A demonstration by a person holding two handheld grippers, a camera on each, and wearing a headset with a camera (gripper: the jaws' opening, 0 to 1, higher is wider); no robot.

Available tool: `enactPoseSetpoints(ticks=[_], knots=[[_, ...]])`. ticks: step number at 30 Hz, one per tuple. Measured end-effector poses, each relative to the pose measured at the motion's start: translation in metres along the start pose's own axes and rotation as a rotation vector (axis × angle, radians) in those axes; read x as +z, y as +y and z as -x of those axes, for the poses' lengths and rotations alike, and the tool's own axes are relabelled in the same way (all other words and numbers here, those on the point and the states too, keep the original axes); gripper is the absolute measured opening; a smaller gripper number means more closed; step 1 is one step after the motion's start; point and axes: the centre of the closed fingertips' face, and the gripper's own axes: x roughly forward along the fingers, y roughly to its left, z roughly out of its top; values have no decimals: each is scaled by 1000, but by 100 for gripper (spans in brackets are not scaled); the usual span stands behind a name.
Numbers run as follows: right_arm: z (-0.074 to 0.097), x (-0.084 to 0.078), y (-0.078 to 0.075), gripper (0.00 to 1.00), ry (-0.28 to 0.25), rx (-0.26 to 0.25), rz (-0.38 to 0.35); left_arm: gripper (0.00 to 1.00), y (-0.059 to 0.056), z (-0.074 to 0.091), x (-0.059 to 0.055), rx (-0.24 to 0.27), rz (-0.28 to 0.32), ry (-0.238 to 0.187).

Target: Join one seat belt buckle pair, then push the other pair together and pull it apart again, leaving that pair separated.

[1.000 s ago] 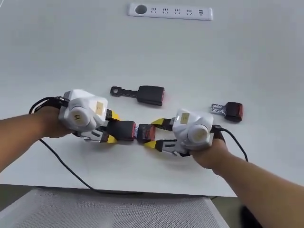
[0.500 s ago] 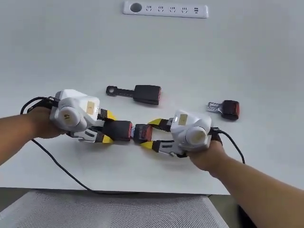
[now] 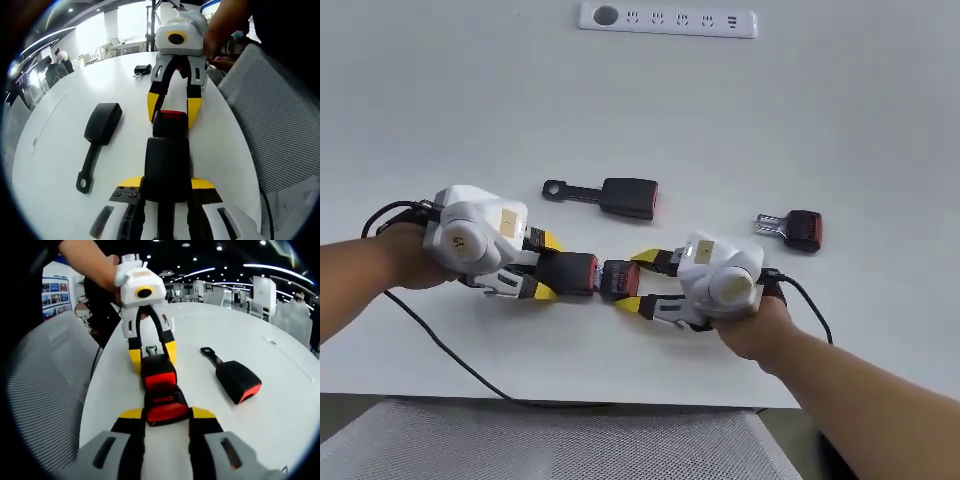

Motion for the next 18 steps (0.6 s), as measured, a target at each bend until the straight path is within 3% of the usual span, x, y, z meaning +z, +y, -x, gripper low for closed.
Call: enactPoseSetpoints(ticks=[18], knots=[[-1,-1,1,32,-7,3,-9,32,-2,0,-2,-3,8,-4]])
